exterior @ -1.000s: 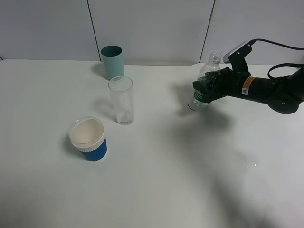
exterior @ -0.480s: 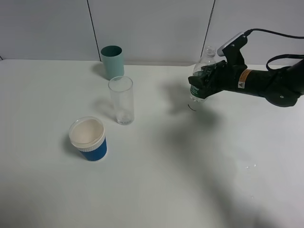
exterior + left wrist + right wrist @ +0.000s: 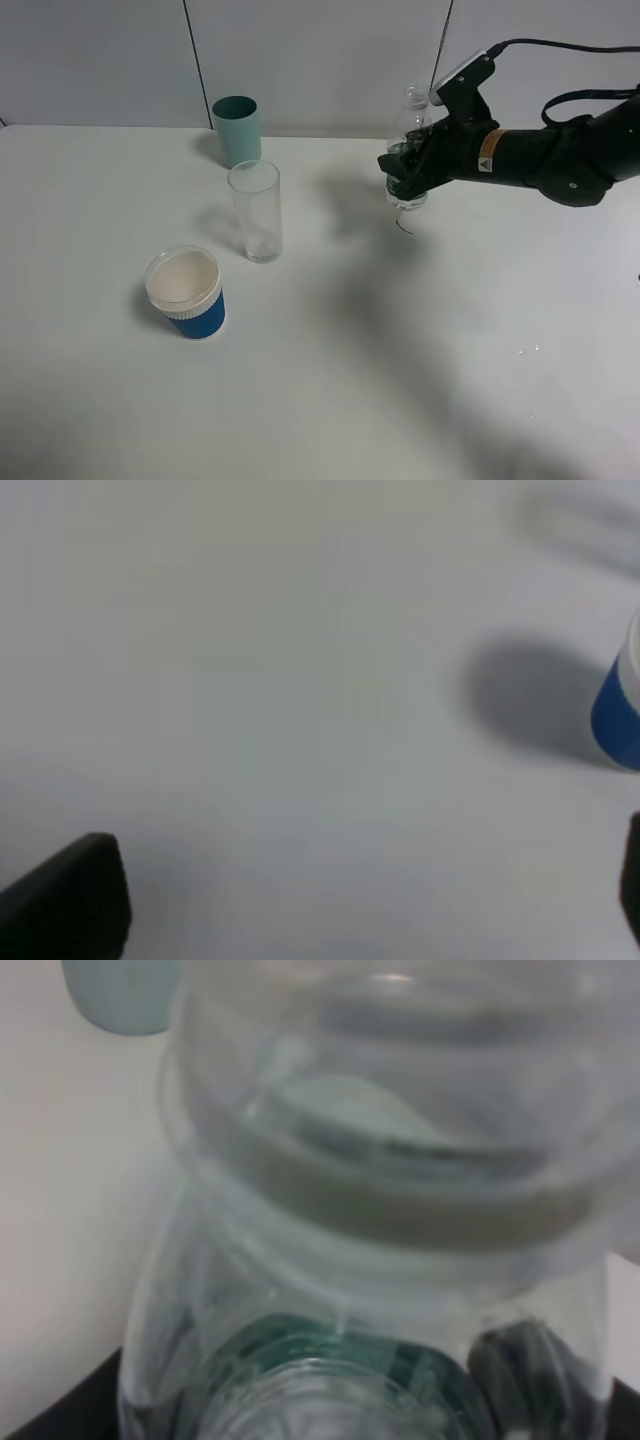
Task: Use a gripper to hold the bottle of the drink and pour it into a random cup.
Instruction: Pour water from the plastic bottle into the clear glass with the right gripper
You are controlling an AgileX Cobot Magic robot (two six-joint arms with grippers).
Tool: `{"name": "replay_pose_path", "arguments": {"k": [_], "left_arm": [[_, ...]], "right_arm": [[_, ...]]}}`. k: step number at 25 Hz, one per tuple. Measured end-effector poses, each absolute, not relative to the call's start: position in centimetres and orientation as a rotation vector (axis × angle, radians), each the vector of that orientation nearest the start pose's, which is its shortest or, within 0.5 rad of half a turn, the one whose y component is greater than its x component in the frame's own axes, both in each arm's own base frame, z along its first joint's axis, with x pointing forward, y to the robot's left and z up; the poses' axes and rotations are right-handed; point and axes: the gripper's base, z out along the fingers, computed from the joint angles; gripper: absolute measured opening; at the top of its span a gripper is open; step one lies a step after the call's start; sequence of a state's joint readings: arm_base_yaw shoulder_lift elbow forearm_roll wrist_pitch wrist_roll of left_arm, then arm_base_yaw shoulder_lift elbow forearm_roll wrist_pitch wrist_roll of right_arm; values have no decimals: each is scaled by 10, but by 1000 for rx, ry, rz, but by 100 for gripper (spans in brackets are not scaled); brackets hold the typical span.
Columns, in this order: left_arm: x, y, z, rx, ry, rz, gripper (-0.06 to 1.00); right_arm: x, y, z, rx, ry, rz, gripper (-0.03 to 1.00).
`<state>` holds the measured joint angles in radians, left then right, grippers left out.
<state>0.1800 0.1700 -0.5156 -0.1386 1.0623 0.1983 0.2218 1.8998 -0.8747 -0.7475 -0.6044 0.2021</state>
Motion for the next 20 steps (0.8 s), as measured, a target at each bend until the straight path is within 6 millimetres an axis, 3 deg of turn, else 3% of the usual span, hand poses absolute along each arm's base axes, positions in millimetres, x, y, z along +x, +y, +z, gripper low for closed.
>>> {"name": "replay_pose_path", "arguments": {"k": [12,20], "left_arm": [[21,-7,281,14,2191,42,99],[21,-7,281,14,2191,42,99]], "right_arm": [[373,168,189,-971,1753,200,56],[372,187,197,-1060,1727,158,56]]}}
